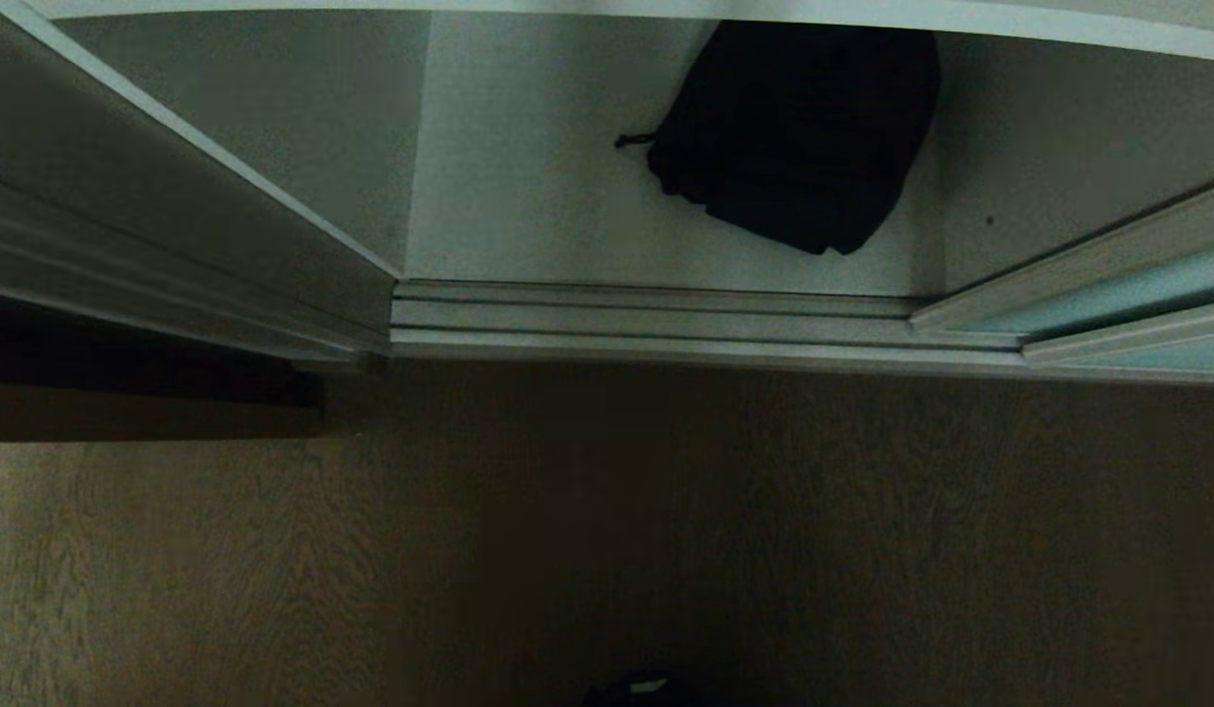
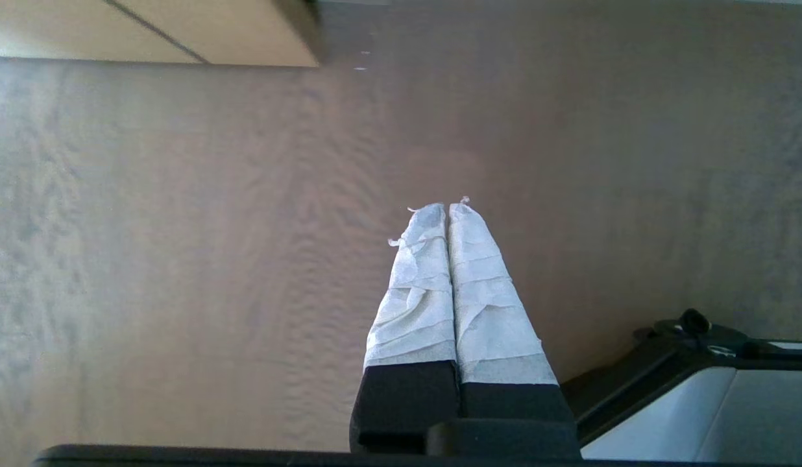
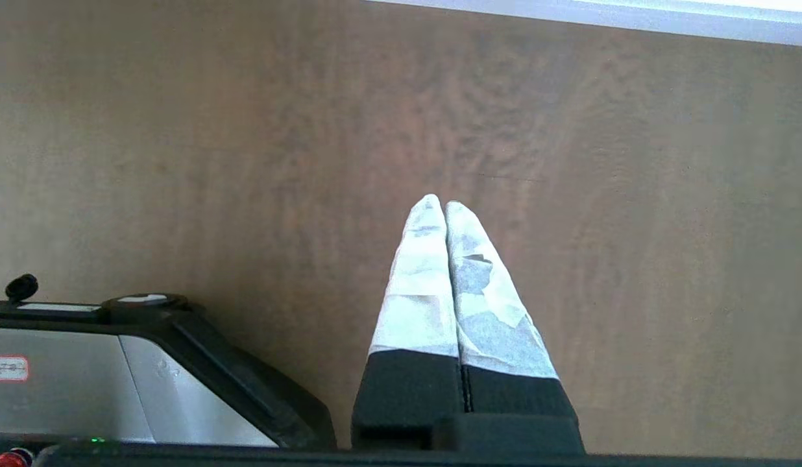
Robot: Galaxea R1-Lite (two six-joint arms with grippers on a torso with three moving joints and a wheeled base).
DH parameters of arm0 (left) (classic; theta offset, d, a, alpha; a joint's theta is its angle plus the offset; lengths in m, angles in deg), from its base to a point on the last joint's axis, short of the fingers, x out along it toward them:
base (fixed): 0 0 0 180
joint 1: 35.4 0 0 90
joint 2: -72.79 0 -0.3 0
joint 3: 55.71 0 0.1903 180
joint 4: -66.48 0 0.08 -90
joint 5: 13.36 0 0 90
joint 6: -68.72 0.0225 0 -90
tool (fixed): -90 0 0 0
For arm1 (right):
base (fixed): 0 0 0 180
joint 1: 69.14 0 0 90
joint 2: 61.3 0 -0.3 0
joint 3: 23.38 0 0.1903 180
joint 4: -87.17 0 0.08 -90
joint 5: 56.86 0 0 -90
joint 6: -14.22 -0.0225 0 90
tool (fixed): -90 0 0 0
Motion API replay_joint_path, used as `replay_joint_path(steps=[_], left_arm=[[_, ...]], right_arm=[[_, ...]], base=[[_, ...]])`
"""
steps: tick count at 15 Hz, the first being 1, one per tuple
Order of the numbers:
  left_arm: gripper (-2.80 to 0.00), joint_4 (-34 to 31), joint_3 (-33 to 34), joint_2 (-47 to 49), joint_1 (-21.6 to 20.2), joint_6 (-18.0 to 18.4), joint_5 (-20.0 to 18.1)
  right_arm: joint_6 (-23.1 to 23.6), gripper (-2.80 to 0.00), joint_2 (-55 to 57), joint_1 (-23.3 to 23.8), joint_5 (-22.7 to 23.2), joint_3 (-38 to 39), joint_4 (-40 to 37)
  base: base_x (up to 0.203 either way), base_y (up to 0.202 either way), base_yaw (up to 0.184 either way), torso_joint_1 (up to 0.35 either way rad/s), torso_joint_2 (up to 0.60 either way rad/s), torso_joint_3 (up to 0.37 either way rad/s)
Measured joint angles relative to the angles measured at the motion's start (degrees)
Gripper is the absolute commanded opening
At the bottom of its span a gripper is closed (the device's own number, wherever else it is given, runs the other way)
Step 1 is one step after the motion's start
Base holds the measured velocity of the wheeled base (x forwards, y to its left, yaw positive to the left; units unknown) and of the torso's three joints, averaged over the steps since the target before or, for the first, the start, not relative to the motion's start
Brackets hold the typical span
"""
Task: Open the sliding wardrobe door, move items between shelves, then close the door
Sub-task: Close the door
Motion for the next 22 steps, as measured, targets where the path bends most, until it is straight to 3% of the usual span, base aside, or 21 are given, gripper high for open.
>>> replay_joint_path(steps=[5,16,22], left_arm=[[-2.80,0.00,0.00,0.00,-0.04,-0.10,0.00],[-2.80,0.00,0.00,0.00,0.00,-0.10,0.00],[-2.80,0.02,0.00,0.00,0.00,-0.17,0.00]], right_arm=[[0.01,-2.80,0.02,-0.05,0.00,0.00,-0.01],[0.04,-2.80,0.05,0.00,0.00,0.00,-0.01],[0.04,-2.80,0.09,0.00,0.02,0.00,-0.01]], base=[[0.000,-0.168,0.001,0.003,0.00,0.002],[0.000,0.000,0.000,0.000,0.00,0.000],[-0.186,0.000,-0.001,0.002,0.00,0.002]])
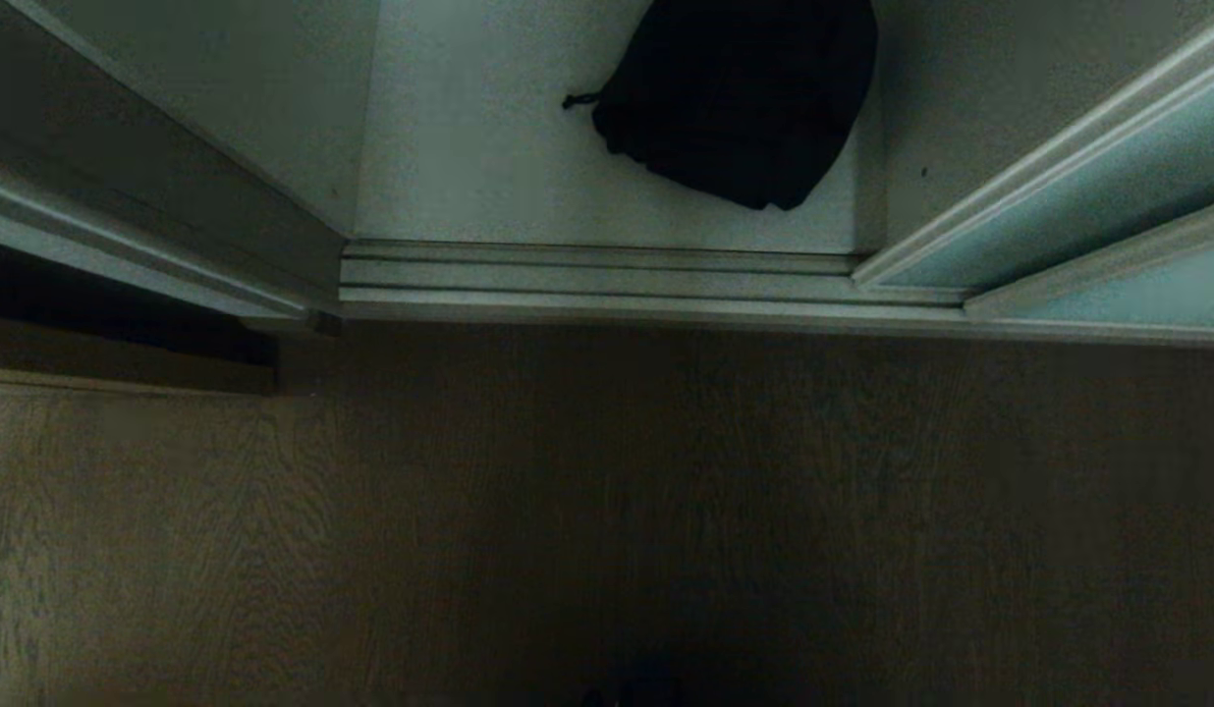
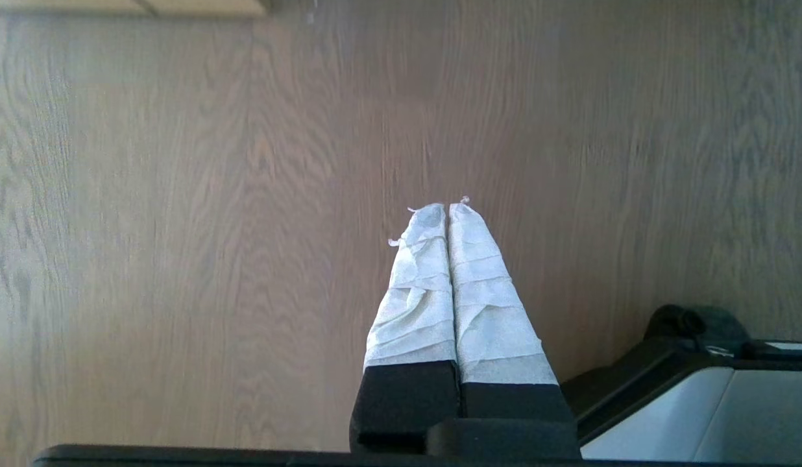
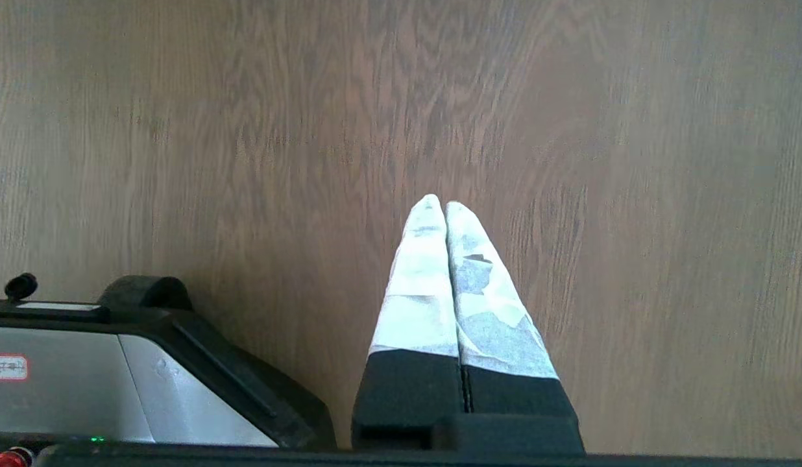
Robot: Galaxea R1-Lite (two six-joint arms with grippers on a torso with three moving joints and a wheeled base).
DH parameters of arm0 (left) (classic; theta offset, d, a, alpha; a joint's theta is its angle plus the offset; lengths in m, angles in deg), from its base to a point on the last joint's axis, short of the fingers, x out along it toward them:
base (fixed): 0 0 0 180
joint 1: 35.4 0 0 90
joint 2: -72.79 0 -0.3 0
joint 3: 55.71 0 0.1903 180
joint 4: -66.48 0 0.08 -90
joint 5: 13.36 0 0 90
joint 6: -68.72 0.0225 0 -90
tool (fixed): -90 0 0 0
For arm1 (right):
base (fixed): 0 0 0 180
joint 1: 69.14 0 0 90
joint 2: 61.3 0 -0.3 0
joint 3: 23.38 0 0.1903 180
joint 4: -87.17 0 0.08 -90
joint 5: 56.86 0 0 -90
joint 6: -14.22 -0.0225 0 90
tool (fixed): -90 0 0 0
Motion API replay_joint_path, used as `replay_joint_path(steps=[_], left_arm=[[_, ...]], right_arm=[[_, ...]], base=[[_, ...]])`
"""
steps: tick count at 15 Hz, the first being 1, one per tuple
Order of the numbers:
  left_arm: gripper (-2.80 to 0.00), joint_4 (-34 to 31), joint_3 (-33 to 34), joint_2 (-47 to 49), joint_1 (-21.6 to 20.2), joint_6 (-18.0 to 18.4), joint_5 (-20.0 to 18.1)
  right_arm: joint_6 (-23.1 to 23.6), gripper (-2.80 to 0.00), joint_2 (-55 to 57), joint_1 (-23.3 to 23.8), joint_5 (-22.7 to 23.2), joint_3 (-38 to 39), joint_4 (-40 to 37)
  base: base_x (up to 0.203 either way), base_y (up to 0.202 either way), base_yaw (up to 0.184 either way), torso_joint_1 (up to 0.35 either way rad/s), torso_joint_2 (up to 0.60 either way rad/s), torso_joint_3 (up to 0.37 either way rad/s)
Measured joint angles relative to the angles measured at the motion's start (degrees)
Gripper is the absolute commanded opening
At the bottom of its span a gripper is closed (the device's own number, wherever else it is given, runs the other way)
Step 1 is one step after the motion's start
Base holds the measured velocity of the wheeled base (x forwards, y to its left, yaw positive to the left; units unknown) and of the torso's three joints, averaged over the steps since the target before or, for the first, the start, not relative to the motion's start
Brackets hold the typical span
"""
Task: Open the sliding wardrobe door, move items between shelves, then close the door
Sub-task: Close the door
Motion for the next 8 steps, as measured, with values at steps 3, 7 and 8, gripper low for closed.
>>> replay_joint_path(steps=[3,7,8], left_arm=[[-2.80,0.04,0.00,0.00,0.00,0.00,0.00],[-2.80,0.12,0.00,0.00,0.00,0.07,-0.07],[-2.80,0.12,0.00,0.00,0.00,0.07,-0.07]], right_arm=[[-0.02,-2.80,0.00,-0.02,0.00,0.00,0.00],[-0.05,-2.80,0.02,-0.02,-0.02,0.00,0.00],[0.00,-2.80,0.02,-0.02,-0.02,0.00,0.00]], base=[[-0.172,0.000,0.000,-0.001,0.00,0.002],[0.000,0.000,0.000,0.000,0.00,0.000],[0.000,0.000,0.000,0.000,0.00,0.000]])
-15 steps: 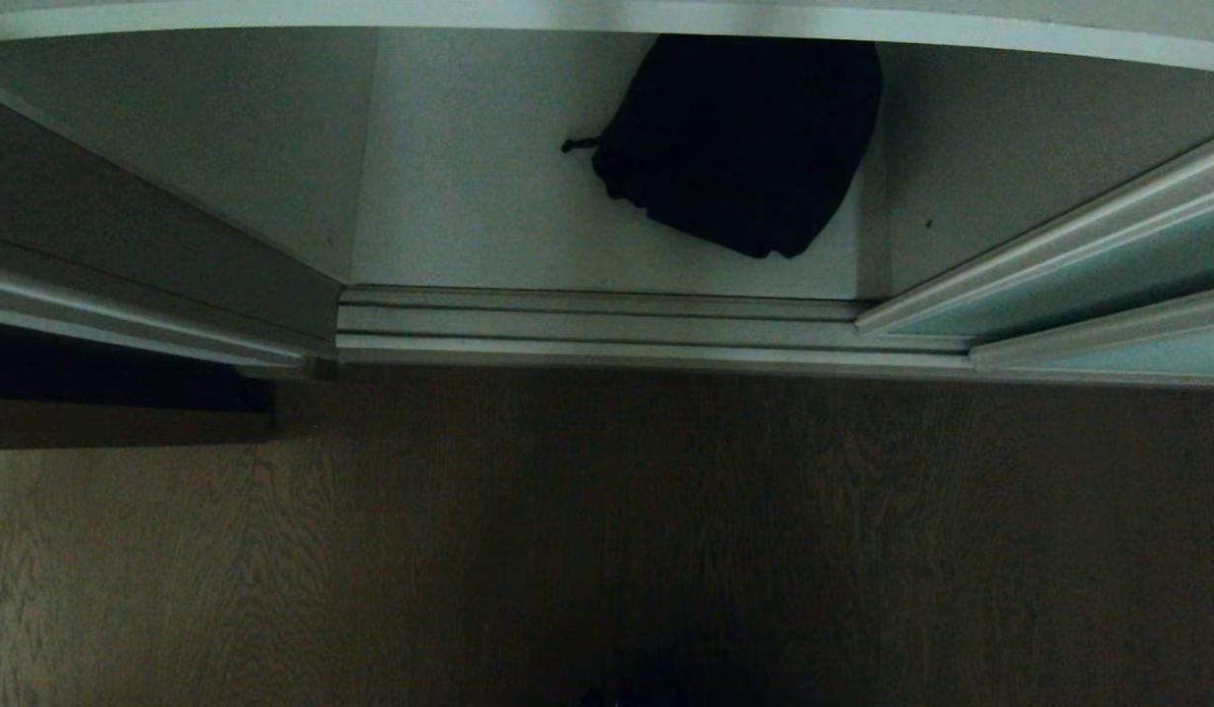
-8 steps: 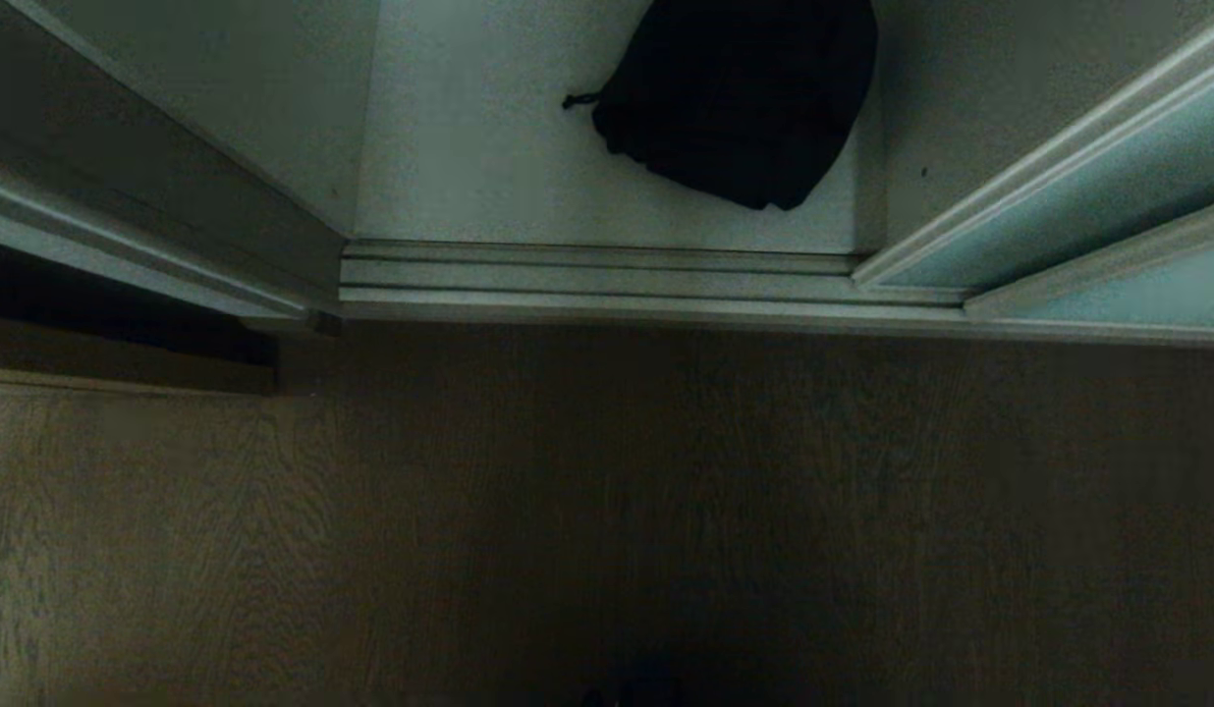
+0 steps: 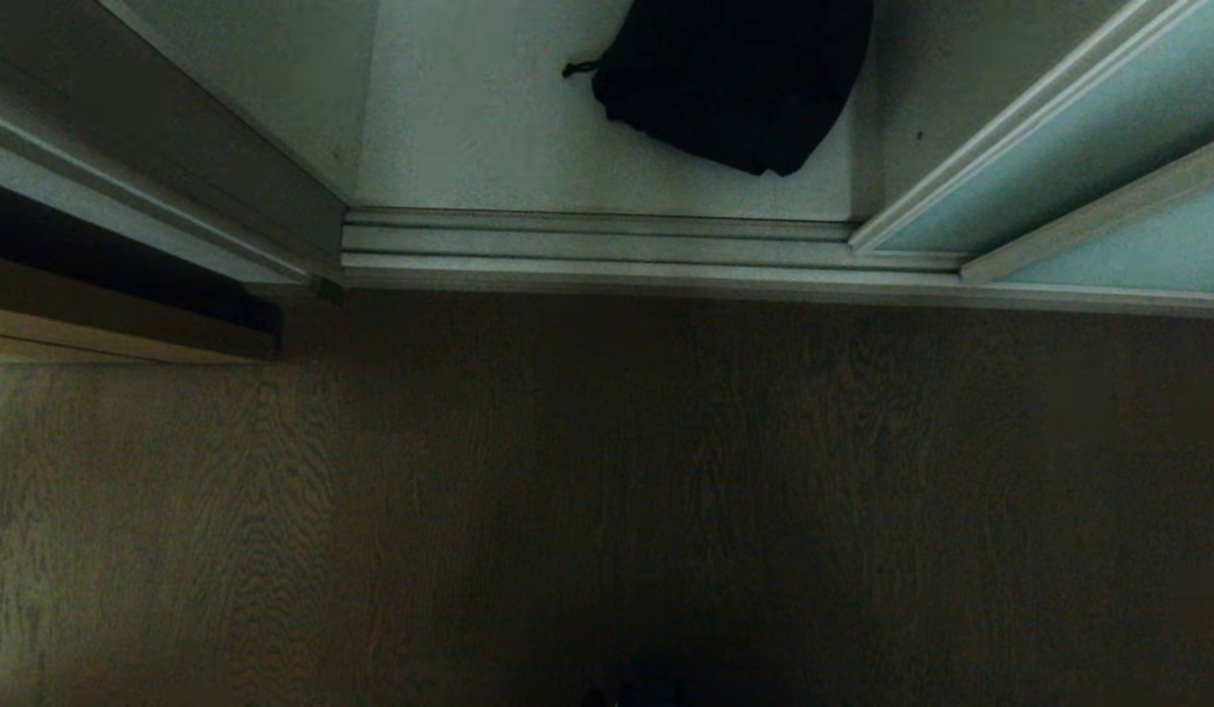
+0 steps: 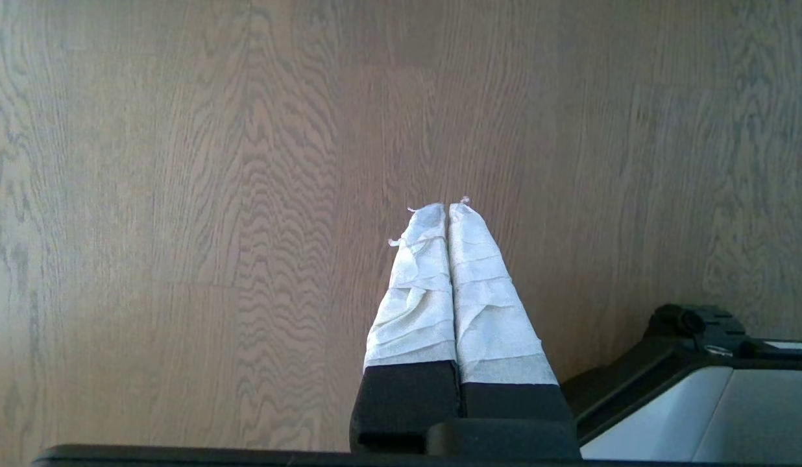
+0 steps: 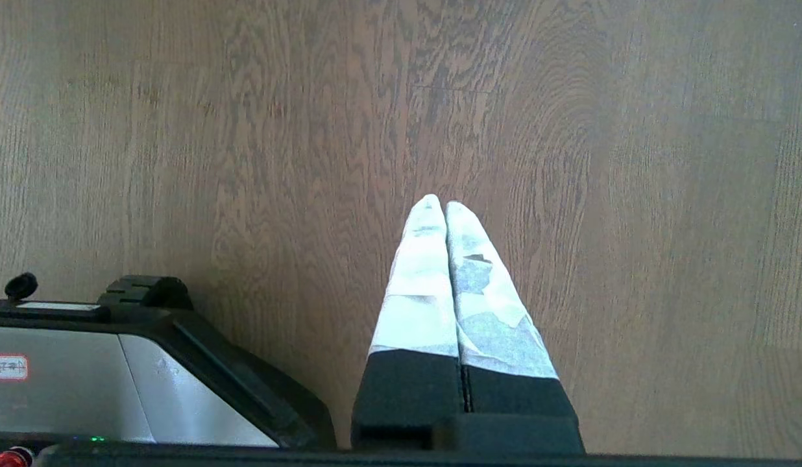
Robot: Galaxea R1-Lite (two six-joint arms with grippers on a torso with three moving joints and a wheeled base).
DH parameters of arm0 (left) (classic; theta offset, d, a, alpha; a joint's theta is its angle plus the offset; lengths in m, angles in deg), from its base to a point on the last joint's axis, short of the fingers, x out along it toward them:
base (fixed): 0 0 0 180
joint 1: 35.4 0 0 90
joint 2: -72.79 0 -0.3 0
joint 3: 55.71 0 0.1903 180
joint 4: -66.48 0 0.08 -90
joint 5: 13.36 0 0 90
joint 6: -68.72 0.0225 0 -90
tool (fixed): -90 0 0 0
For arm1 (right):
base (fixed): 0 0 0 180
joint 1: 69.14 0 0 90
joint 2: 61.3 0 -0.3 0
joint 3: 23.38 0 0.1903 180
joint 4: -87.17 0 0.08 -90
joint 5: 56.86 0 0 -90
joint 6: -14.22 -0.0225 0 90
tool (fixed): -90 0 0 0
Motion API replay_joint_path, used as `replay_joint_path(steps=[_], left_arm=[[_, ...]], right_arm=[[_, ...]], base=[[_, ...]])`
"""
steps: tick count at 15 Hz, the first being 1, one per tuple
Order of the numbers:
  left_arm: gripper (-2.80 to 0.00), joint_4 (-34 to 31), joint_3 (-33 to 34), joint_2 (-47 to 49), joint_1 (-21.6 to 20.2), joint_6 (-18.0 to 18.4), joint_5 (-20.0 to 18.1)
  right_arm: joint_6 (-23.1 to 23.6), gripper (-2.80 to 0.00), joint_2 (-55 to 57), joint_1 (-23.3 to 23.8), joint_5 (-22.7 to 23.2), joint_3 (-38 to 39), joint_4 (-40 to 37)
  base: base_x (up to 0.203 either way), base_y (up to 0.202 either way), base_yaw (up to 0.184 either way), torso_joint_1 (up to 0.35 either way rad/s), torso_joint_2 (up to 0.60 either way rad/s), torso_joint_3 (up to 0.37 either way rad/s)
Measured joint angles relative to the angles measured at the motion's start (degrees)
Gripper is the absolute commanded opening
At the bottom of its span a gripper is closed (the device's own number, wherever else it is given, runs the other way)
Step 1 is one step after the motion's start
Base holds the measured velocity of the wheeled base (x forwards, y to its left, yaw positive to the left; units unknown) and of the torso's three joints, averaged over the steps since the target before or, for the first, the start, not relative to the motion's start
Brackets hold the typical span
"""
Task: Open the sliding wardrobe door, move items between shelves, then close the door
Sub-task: Close the door
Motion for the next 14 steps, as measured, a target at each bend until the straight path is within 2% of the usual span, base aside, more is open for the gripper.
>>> replay_joint_path(steps=[14], left_arm=[[-2.80,0.00,0.00,0.00,0.00,0.00,-0.02]], right_arm=[[0.15,-2.80,0.00,0.00,-0.17,-0.10,0.12]], base=[[0.000,0.000,0.000,0.000,0.00,0.000]])
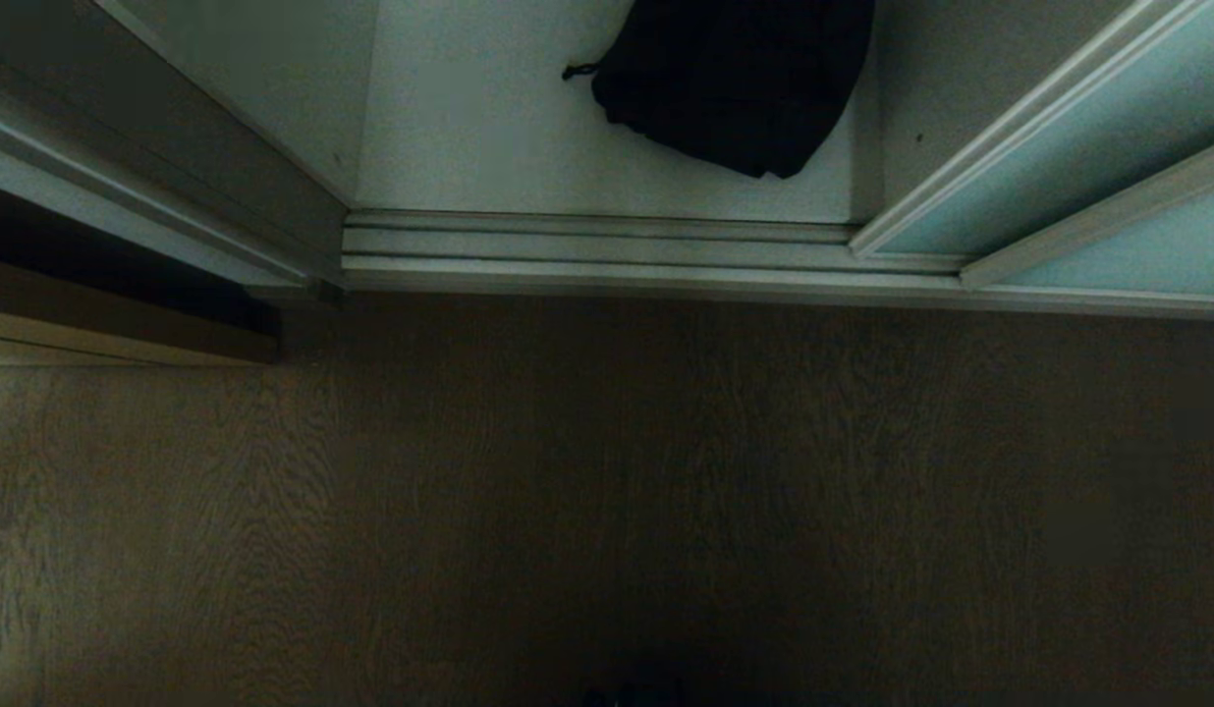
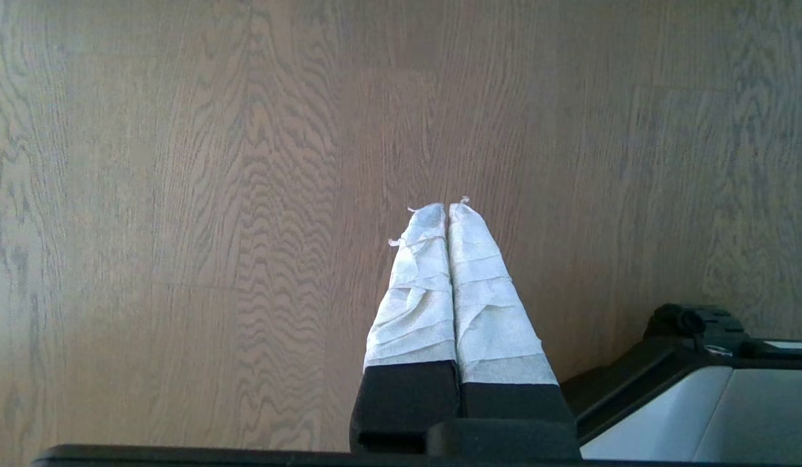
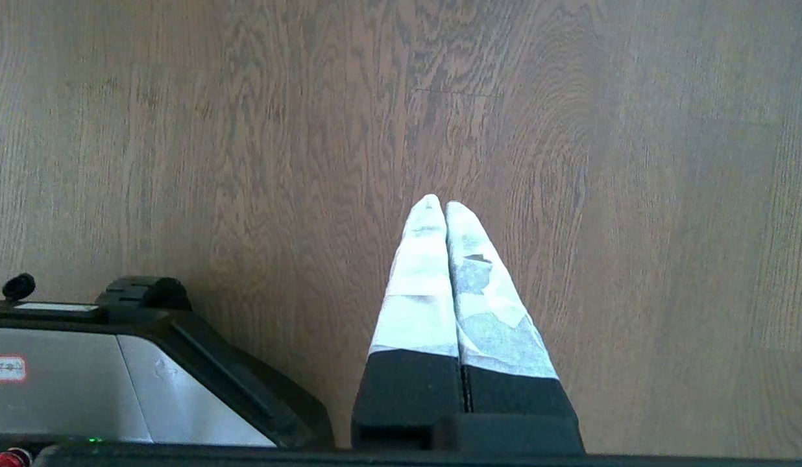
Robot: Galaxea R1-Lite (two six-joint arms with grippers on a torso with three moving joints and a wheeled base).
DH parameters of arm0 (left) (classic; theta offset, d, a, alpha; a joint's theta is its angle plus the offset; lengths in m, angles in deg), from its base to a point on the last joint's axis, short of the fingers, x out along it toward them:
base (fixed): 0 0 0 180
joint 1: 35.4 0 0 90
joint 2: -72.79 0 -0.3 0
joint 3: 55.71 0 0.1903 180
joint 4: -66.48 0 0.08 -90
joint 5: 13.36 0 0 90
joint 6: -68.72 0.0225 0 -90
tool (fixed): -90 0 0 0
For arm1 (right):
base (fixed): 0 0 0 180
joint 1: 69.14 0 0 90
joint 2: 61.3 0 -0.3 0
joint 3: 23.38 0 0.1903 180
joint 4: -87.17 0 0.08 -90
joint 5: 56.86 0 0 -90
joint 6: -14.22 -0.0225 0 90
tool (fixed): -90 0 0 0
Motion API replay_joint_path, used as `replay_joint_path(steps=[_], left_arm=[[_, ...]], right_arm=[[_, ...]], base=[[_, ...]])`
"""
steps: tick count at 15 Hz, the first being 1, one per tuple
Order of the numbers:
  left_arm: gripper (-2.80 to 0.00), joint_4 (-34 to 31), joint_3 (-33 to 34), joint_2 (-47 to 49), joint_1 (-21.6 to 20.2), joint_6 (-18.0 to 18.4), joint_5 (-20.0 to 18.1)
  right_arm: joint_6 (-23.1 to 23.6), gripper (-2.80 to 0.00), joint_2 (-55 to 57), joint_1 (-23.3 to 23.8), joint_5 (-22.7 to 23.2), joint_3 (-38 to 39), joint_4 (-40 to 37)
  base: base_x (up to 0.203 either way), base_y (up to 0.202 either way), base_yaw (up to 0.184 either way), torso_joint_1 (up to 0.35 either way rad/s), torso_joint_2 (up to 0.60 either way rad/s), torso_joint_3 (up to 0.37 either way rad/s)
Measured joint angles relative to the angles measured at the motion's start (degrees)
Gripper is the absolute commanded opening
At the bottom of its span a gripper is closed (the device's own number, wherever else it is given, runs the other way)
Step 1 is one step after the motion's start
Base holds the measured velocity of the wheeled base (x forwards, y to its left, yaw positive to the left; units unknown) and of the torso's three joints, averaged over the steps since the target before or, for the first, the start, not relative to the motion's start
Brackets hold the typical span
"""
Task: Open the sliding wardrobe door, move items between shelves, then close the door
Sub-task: Close the door
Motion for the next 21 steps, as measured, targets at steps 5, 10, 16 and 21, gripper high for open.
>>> replay_joint_path(steps=[5,10,16,21], left_arm=[[-2.80,0.00,0.00,0.00,0.00,0.01,0.02],[-2.80,0.00,0.00,0.00,0.00,0.00,0.02],[-2.80,0.02,0.00,0.00,0.05,0.00,0.02],[-2.80,0.02,0.00,0.00,0.02,0.00,-0.01]], right_arm=[[-1.50,-2.80,0.08,-0.02,-1.65,-14.52,-7.94],[-7.48,-2.80,10.33,-1.91,-10.20,-43.06,-17.16],[-10.30,-2.80,27.44,-17.10,-33.78,-68.32,-18.36],[-2.30,-2.80,31.78,-24.04,-34.74,-78.73,-18.27]], base=[[0.000,0.000,0.000,0.000,0.00,0.000],[0.000,0.000,0.000,0.000,0.00,0.000],[0.000,0.000,0.000,0.000,0.00,0.000],[0.000,0.000,0.000,0.000,0.00,0.000]])
